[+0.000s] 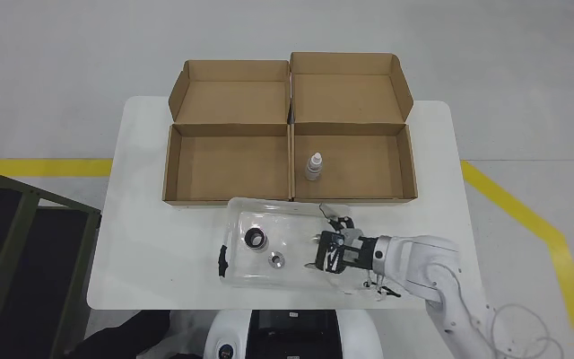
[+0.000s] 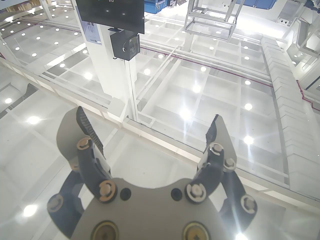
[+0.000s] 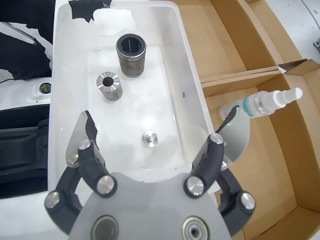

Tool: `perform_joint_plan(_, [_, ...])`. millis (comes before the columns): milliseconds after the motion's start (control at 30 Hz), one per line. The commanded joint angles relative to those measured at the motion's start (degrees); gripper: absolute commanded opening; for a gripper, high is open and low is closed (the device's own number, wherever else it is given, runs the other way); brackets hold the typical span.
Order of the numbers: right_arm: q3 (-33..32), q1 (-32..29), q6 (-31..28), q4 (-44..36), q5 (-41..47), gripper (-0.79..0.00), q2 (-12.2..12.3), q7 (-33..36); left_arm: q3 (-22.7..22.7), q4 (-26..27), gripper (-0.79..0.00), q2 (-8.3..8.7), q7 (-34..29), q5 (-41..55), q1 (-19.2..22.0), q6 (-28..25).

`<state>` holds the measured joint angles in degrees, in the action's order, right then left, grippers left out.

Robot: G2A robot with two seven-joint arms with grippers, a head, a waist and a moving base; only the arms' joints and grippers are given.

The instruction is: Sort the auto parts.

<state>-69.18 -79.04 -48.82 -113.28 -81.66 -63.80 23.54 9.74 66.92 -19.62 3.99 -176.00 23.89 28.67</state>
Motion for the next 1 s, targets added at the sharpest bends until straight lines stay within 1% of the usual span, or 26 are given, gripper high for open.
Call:
perform_joint_plan(0, [0.4,0.26,0.1,0.64,0.1,0.0,0.02,0.13,0.0,0.0,0.0,0.0,0.0,0.0,0.0,0.0])
perform_joint_plan(633, [4.2,1.98,1.88,1.98,-3.99,0.0,0.33,5.15,0.0,0.0,0.0,0.0,0.0,0.0,0.0,0.0])
perform_joint_plan(700, [4.55,2.26,1.97,2.02,-4.02,-0.012,0.34,6.02,0.0,0.0,0.0,0.0,0.0,0.0,0.0,0.0])
perform_joint_plan(933, [5.49,2.95,2.23,1.37,-4.35,-0.099,0.42,9.23,0.0,0.0,0.0,0.0,0.0,0.0,0.0,0.0])
perform_joint_plan(967, [5.62,3.02,2.26,1.22,-4.41,-0.102,0.44,9.7,0.0,0.0,0.0,0.0,0.0,0.0,0.0,0.0])
